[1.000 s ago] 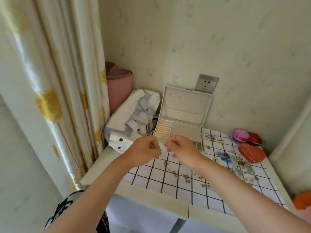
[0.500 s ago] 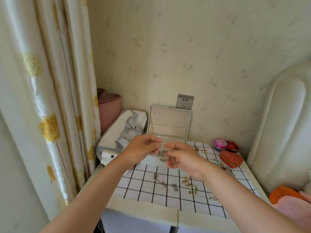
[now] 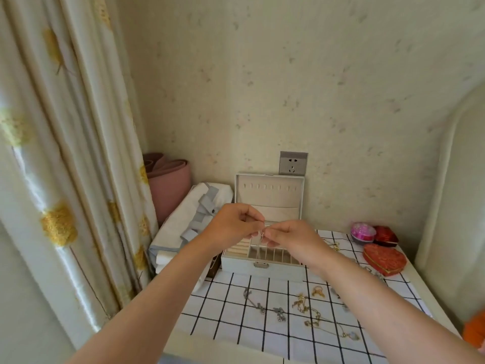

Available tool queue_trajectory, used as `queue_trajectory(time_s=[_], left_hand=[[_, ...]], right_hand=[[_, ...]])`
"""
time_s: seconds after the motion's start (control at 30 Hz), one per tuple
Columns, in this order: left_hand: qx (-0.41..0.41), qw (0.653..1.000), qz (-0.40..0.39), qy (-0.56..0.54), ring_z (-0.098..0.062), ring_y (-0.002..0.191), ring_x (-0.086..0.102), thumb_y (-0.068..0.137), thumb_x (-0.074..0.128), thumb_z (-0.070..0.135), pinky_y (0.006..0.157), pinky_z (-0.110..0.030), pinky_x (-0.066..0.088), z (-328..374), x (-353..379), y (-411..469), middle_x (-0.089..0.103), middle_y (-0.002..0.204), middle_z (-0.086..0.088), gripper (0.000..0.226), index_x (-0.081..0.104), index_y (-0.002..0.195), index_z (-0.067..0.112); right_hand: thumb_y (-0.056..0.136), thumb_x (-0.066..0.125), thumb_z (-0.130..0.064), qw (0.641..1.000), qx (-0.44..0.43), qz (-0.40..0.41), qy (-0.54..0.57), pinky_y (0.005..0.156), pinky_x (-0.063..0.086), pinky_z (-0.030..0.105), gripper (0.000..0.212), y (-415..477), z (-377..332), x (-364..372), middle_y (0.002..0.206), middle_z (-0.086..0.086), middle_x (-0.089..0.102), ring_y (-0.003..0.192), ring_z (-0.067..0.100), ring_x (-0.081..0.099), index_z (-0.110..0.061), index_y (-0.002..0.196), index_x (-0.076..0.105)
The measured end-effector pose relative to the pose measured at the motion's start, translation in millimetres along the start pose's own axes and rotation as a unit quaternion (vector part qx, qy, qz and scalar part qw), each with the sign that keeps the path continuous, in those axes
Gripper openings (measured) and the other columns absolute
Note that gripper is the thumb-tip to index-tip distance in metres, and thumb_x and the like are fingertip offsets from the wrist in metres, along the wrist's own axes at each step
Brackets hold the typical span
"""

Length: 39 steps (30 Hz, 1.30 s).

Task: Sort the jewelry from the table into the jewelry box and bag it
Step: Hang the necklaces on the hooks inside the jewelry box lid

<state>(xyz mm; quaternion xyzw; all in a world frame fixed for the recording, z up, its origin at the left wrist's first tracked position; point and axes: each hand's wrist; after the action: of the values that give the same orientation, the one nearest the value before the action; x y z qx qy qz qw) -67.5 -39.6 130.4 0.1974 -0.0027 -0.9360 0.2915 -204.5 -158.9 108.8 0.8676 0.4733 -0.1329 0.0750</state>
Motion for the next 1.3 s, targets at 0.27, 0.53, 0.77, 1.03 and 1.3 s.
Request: queue_trajectory(time_s=[0.27, 0.53, 0.77, 1.03, 1.3], left_hand=[[-0.021, 0.999, -0.03, -0.032, -0.016, 0.073, 0.067, 0.084, 0.076, 0.007, 0.076, -0.03, 0.06, -27, 5, 37, 0.071, 0.082, -0.016, 0.009, 0.072, 0.091, 0.004], [-0.036, 0.99, -0.13, 0.038, -0.011, 0.069, 0.062, 0.089, 0.071, 0.012, 0.071, -0.025, 0.055, -48, 9, 44, 0.067, 0.081, -0.007, 0.022, 0.069, 0.11, 0.016], [-0.031, 0.989, -0.119, 0.078, -0.012, 0.073, 0.065, 0.091, 0.066, 0.019, 0.082, -0.037, 0.057, -62, 14, 51, 0.073, 0.088, -0.01, 0.007, 0.073, 0.09, 0.021], [-0.087, 0.989, -0.086, -0.089, -0.017, 0.085, 0.068, 0.087, 0.066, 0.012, 0.083, -0.032, 0.058, -79, 17, 62, 0.072, 0.085, -0.008, 0.008, 0.073, 0.083, 0.01], [-0.107, 0.966, -0.089, -0.219, -0.021, 0.082, 0.065, 0.095, 0.053, 0.007, 0.088, -0.038, 0.055, -90, 15, 62, 0.07, 0.088, -0.01, 0.018, 0.065, 0.083, 0.01]], right_hand=[[0.091, 0.064, -0.024, 0.999, 0.029, -0.02, -0.008, 0.091, 0.053, 0.031, 0.018, 44, 22, -10, 0.09, -0.003, 0.076, 0.092, 0.016, 0.072, -0.01, 0.092, 0.076], [0.1, 0.046, -0.02, 0.992, 0.089, -0.031, 0.08, 0.089, 0.056, 0.045, 0.042, 56, 35, -4, 0.062, 0.003, 0.057, 0.066, 0.021, 0.055, -0.017, 0.058, 0.048], [0.1, 0.053, -0.042, 0.995, 0.087, -0.031, 0.046, 0.085, 0.053, 0.038, 0.048, 64, 49, -18, 0.059, -0.002, 0.046, 0.067, 0.02, 0.048, -0.018, 0.058, 0.046], [0.1, 0.05, -0.02, 0.978, 0.042, -0.051, 0.196, 0.08, 0.05, 0.033, 0.051, 66, 59, -15, 0.082, 0.011, 0.061, 0.08, 0.02, 0.059, -0.014, 0.051, 0.039], [0.097, 0.048, -0.022, 0.965, 0.055, -0.067, 0.249, 0.067, 0.052, 0.041, 0.035, 65, 56, -12, 0.049, 0.004, 0.035, 0.049, 0.024, 0.047, -0.01, 0.063, 0.052]])
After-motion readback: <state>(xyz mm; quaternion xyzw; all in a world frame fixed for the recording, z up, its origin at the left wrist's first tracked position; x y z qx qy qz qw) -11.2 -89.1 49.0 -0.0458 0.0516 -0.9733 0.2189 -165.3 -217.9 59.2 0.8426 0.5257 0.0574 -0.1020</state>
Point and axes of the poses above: each hand's wrist, its own y-axis towards the middle knuckle, its own x-axis out of the palm, z = x × y
